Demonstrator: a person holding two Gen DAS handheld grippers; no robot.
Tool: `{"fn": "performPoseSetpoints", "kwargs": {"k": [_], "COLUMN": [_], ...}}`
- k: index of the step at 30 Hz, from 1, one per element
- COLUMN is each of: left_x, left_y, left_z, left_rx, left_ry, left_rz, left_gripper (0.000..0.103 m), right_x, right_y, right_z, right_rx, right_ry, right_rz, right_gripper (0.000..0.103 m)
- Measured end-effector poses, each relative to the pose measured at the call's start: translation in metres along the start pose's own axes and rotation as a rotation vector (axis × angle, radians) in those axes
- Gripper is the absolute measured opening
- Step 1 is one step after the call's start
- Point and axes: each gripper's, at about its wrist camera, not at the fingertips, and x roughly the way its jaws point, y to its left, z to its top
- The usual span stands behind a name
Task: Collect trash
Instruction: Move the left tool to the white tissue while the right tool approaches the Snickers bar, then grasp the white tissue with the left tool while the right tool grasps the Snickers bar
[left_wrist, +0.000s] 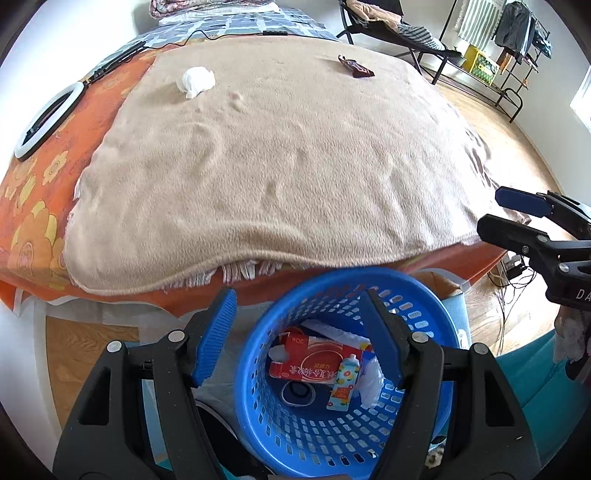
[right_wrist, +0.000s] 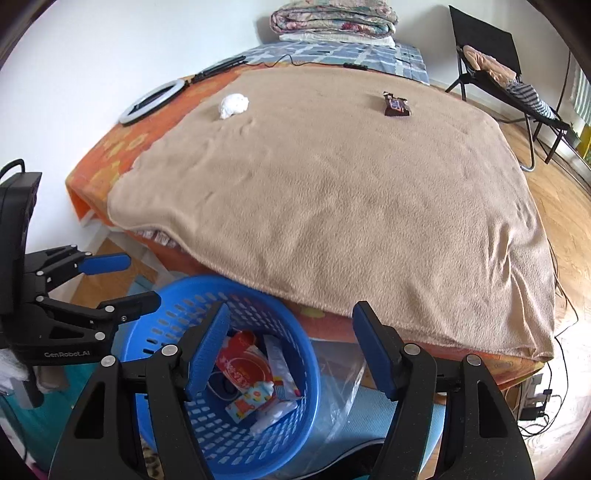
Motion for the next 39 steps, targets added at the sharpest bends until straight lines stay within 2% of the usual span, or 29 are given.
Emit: {"fn": "performPoseSetpoints", "kwargs": {"k": [4, 8, 15, 27, 30, 35, 39], "left_x": [-0.001, -0.002, 0.011, 0.051, 0.061, 0.079, 0.089], "left_y": [0.012, 0.027, 0.066, 0.108, 0.113, 0.122, 0.125], "left_z": [0.025, 0.058, 0.117, 0.185, 0.196, 0.208, 0.216], "left_rx": [-0.022, -0.041, -0.087, -0.152, -0.157, -0.177, -0.184], "left_ry": [-0.017, -0.059, -0.098, -0.121, -0.121, -0.108, -0.102], "left_rz": [-0.001, 0.020, 0.050, 0.082, 0.093, 0.102, 0.111], "left_gripper": [0.071, 0.071, 0.071, 0.071, 0.071, 0.071, 0.071], "right_x": [-0.006, -0.009, 0.005, 0.080, 0.098, 0.126, 0.147], "right_y": [-0.009, -0.023, -0.052, -0.111, -0.127, -0.140, -0.156], "right_z": [0.025, 0.055, 0.107, 0.184, 0.201, 0.223, 0.232], "right_rx": [-0.018, -0.007, 0.059, 0.169, 0.211, 0.229, 0.284], "right_ry": [-0.069, -0.139, -0.191, -0.103, -0.098, -0.092, -0.082], "right_rz": [-0.036, -0.033, -0.047, -0.072, -0.063, -0.102, -0.086], "right_gripper": [0.069, 0.069, 0.069, 0.069, 0.069, 0.069, 0.069]}}
